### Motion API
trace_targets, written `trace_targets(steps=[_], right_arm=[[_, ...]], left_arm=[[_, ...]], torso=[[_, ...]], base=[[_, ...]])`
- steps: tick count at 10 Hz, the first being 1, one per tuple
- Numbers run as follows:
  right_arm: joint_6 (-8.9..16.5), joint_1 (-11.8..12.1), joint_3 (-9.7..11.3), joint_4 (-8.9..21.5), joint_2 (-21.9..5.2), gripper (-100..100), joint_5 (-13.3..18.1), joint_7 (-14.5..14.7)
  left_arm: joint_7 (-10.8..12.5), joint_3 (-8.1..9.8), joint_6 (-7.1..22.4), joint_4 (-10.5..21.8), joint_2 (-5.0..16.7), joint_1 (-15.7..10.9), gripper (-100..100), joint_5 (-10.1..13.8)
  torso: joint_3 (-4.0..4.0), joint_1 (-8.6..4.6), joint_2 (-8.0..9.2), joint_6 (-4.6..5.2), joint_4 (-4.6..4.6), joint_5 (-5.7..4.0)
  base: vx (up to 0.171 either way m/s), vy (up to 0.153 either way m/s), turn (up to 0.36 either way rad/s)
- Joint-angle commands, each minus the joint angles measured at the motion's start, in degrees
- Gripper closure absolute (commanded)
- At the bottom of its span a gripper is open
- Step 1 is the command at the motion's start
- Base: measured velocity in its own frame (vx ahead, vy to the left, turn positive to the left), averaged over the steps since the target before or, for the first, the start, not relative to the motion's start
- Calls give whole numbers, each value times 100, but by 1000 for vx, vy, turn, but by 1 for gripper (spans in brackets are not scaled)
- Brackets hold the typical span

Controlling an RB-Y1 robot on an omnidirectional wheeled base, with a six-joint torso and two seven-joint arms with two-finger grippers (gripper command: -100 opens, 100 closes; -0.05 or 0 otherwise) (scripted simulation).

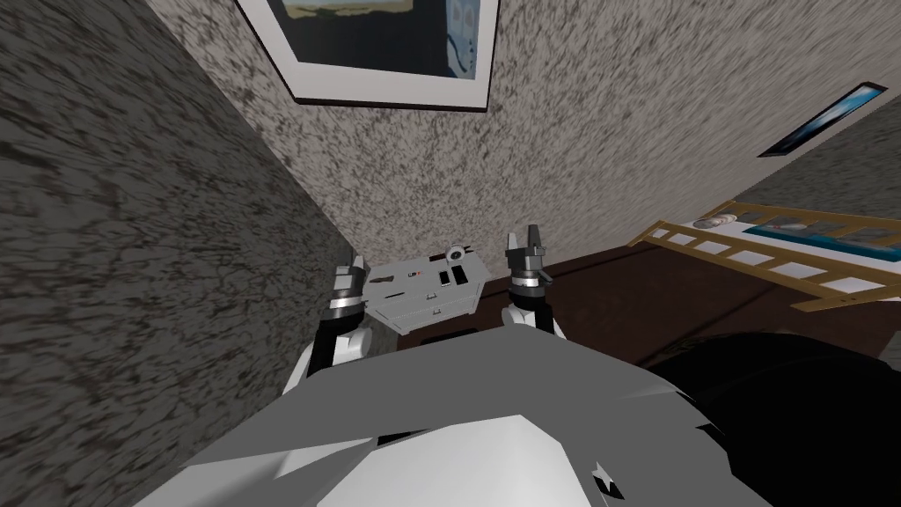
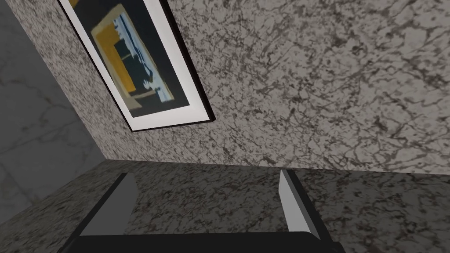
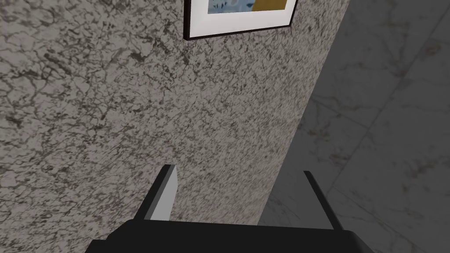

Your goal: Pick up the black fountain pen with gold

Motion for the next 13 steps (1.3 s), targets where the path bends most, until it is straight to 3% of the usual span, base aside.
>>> trace_targets(steps=[1,13], right_arm=[[0,0,0,0,0,0,0,0],[0,0,0,0,0,0,0,0]], left_arm=[[4,53,220,99,69,-33,-100,61],[-20,549,2172,1207,700,-649,-100,765]], torso=[[0,0,0,0,0,0],[-2,4,-3,-1,0,0]], base=[[-11,-46,-23],[-2,-53,-29]])
